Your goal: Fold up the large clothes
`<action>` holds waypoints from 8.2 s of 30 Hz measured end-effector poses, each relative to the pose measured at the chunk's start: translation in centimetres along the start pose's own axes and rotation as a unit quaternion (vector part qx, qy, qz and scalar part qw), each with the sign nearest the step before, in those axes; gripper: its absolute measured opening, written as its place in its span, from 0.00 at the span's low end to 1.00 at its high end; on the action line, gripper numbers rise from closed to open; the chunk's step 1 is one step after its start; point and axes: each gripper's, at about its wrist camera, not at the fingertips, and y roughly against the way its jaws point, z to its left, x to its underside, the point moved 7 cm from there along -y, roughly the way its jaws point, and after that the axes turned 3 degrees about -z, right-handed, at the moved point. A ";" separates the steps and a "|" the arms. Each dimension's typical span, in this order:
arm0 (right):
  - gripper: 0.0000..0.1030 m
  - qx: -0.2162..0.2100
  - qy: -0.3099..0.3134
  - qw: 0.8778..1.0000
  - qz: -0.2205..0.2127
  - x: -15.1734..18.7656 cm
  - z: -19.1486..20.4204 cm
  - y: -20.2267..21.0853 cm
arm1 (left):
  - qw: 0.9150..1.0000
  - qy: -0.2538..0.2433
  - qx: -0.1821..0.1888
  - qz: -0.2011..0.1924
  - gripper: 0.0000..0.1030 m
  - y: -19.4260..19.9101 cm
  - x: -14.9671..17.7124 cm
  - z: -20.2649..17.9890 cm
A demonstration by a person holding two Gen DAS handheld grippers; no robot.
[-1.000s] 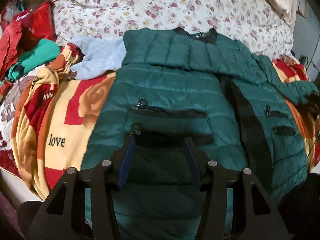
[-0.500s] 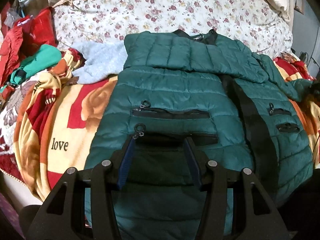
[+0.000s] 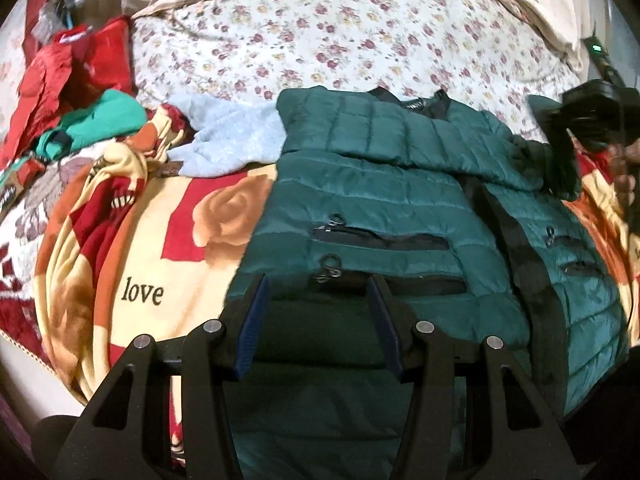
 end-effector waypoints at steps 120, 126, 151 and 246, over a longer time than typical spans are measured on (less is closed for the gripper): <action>0.59 -0.235 -0.245 0.931 0.134 25.0 -8.3 9.5 | 0.922 0.193 0.264 0.206 0.42 -1.2 5.4 4.4; 0.59 -0.218 -0.238 0.938 0.124 26.0 -7.9 8.2 | 0.931 0.186 0.237 0.205 0.49 -1.6 5.6 4.0; 0.17 -0.218 -0.177 0.959 0.039 21.8 -6.3 17.1 | 0.962 0.158 0.167 0.149 0.11 7.2 1.2 2.4; 0.51 -0.145 -0.207 0.965 0.065 -0.7 -7.3 -4.4 | 0.927 0.289 0.195 0.135 0.58 -8.5 -17.1 6.6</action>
